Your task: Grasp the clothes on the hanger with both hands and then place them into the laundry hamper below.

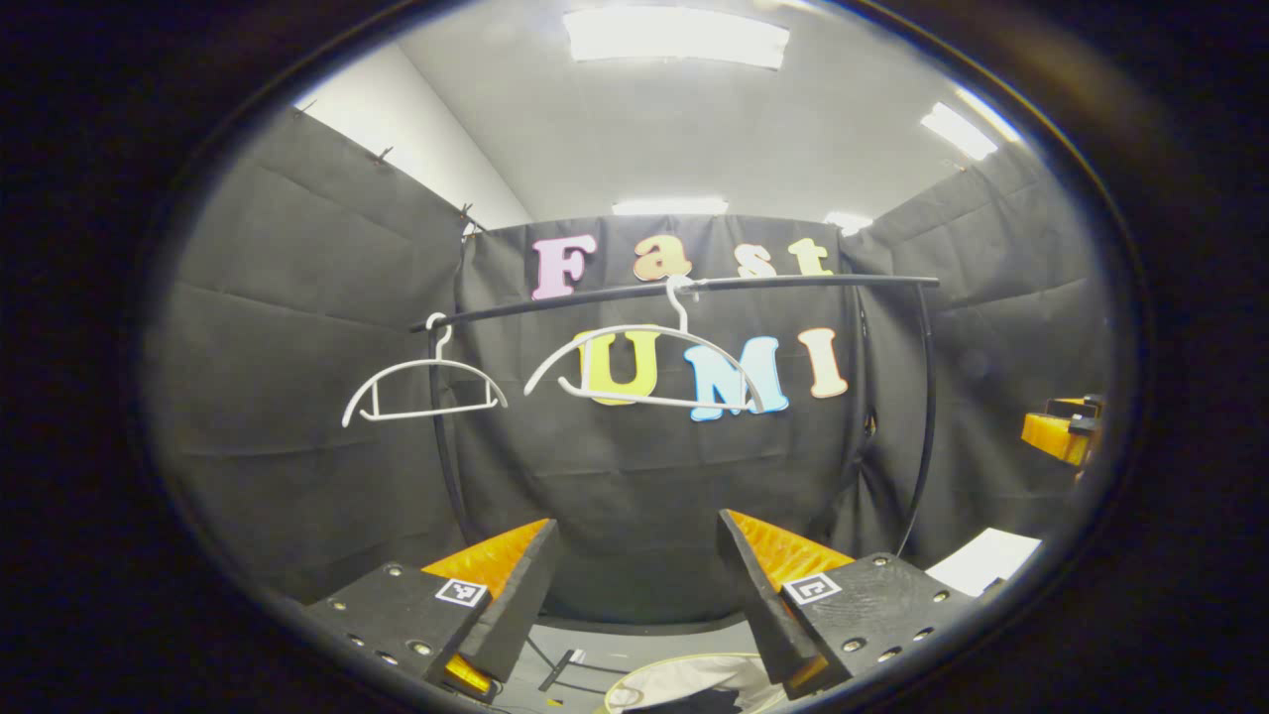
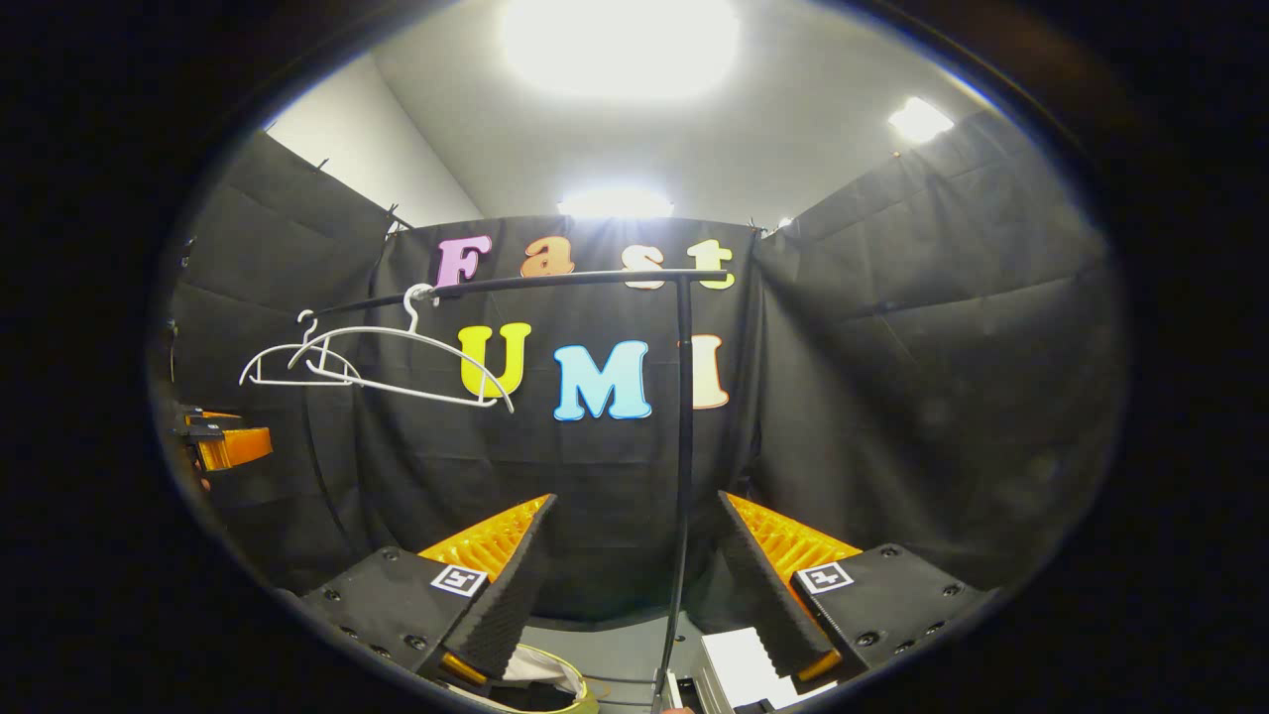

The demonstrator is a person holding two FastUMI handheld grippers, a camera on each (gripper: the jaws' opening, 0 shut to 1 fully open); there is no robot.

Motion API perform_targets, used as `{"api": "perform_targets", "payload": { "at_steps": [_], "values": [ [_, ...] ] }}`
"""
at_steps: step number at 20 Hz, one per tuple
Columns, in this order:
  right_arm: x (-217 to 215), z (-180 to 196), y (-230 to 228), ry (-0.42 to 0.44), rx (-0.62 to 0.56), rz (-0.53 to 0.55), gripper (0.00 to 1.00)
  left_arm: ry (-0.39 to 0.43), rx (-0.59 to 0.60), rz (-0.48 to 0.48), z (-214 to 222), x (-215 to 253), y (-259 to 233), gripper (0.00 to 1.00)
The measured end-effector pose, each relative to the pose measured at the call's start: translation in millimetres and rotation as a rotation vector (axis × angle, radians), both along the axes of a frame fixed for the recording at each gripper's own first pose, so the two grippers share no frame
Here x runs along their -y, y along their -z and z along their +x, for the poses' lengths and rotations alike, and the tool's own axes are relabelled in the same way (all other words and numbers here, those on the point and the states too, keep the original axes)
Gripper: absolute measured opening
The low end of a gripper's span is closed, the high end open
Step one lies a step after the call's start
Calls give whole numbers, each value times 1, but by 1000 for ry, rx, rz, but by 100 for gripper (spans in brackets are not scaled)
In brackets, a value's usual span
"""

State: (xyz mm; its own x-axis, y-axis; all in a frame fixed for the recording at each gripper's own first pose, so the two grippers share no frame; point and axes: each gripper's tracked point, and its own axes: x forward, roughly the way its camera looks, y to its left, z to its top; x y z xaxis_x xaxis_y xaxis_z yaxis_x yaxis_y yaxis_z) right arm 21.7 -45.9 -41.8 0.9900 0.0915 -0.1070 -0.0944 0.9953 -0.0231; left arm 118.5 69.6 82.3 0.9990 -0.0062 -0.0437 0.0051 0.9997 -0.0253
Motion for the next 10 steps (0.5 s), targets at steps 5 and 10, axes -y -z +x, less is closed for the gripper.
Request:
{"api": "perform_targets", "payload": {
  "at_steps": [5, 10],
  "values": [
    [5, -7, -3, 2, 29, -7, 92, -15, 5, 5, -9, -2, -1, 93],
    [7, -15, -7, 7, 42, 5, 98, -11, 18, 5, -19, -2, -7, 93]
  ]
}}
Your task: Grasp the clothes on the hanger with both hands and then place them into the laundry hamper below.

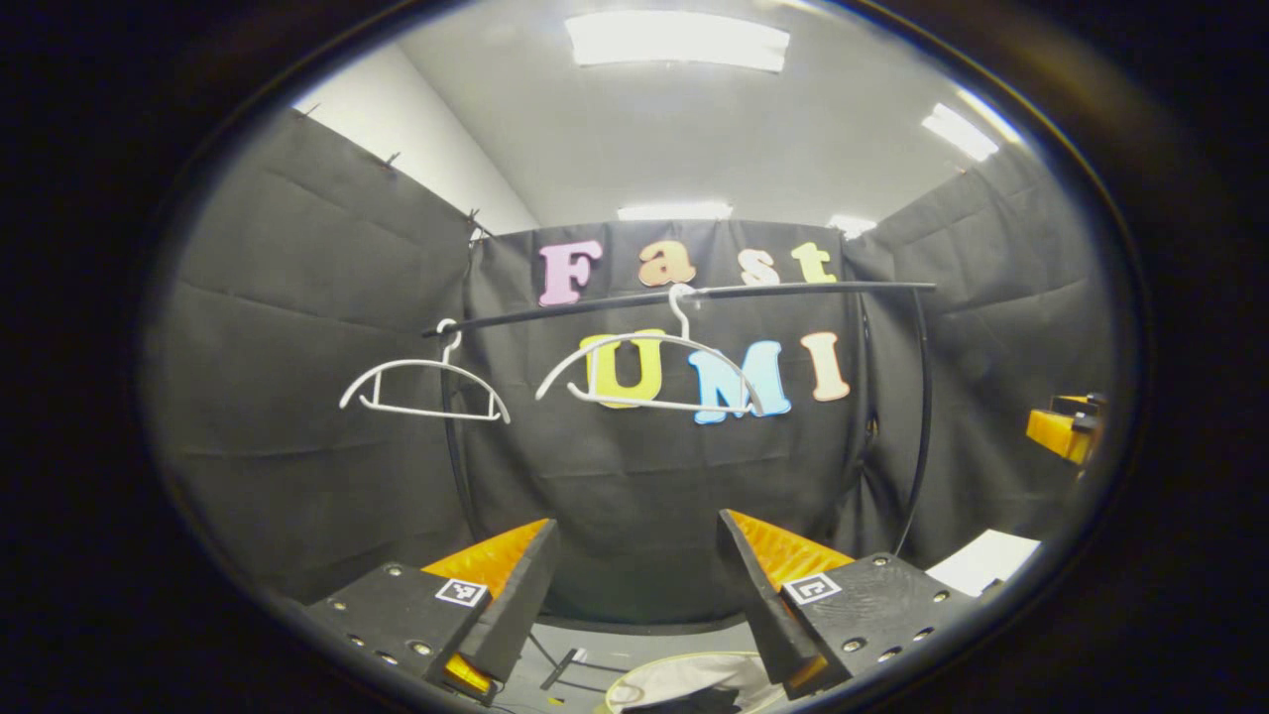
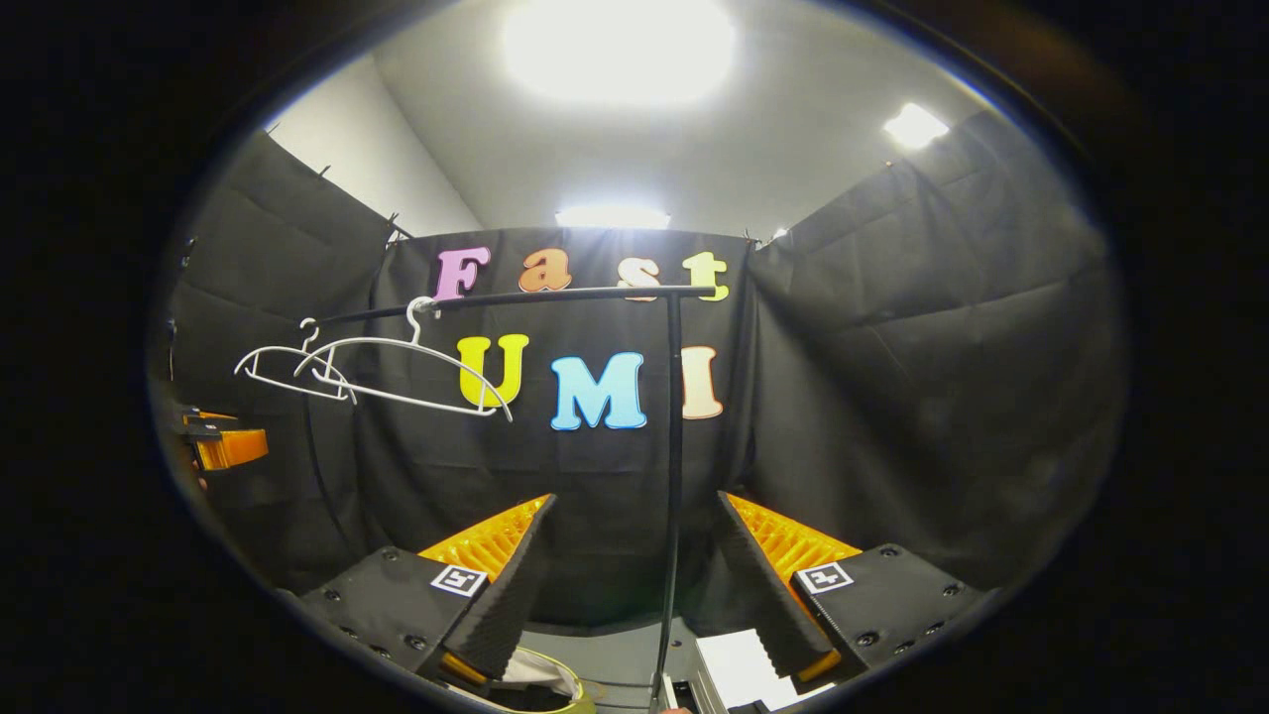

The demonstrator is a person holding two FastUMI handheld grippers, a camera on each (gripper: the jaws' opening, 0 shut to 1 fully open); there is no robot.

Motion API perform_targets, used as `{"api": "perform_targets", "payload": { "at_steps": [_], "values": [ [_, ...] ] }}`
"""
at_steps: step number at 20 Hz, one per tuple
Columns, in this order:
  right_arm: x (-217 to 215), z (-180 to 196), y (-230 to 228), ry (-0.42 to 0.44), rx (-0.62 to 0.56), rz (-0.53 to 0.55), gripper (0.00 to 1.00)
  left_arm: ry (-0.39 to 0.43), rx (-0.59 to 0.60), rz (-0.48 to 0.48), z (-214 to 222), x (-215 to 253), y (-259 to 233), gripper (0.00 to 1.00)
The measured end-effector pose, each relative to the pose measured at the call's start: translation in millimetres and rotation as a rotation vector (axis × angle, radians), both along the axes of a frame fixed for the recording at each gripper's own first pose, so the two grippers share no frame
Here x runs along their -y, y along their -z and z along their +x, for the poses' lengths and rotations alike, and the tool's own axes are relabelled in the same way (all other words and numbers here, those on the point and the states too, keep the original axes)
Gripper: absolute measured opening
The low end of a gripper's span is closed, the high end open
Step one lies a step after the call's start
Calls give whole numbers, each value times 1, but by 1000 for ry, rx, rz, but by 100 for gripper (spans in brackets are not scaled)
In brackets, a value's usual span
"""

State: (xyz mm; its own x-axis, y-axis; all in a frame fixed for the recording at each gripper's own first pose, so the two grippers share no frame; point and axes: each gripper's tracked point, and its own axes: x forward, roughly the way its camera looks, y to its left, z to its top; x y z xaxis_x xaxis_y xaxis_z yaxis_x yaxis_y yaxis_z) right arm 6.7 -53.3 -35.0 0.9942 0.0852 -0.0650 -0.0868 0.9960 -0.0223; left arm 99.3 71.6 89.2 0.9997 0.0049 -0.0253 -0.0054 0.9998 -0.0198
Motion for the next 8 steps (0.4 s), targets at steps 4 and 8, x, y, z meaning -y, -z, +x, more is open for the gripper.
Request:
{"api": "perform_targets", "payload": {
  "at_steps": [4, 8],
  "values": [
    [1, -5, -1, 7, 2, 3, 98, -1, 7, 7, -8, 0, -2, 93],
    [1, -12, -8, 10, 30, 7, 92, 2, 18, 17, -15, -1, -4, 93]
  ]
}}
